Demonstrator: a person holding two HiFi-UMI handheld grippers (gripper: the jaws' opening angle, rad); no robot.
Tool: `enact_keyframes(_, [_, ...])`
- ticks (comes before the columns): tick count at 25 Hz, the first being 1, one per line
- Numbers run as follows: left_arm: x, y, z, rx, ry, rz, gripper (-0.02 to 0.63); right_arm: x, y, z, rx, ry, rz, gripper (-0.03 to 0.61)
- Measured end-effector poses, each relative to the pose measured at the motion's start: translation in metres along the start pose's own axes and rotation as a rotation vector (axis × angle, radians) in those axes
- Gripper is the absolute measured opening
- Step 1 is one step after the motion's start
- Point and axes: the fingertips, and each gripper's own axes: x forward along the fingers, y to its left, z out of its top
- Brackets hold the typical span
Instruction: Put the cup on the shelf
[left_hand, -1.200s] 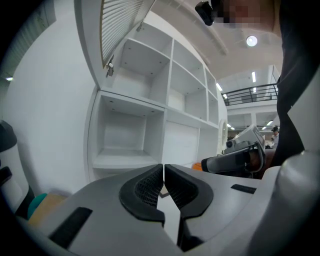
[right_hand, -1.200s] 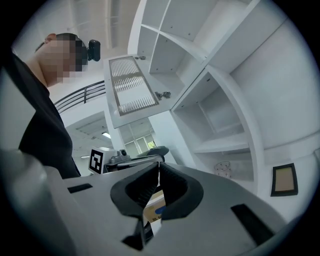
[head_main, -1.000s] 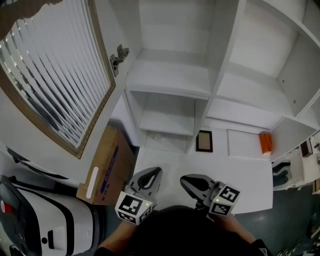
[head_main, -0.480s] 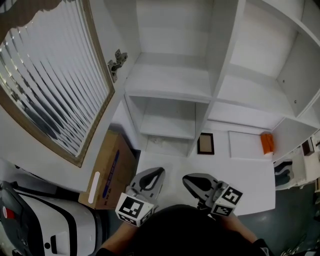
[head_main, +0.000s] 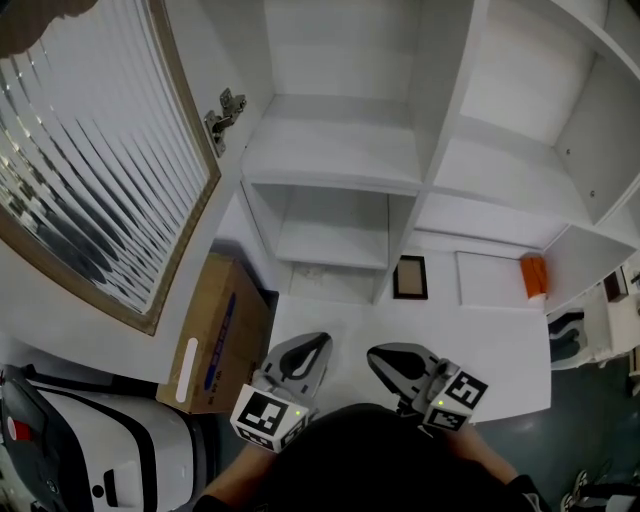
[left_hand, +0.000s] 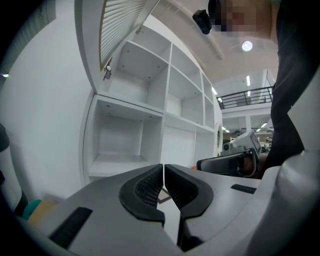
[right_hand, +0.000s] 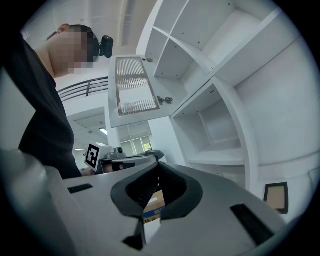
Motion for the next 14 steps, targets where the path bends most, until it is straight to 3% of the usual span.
enact_keyframes(14, [-0.004,-0.010,-0.006,-0.028,0.005,-0.007,0.021,-0.011,0.008,-0.005,0.001,0.029,-0.008,0.015])
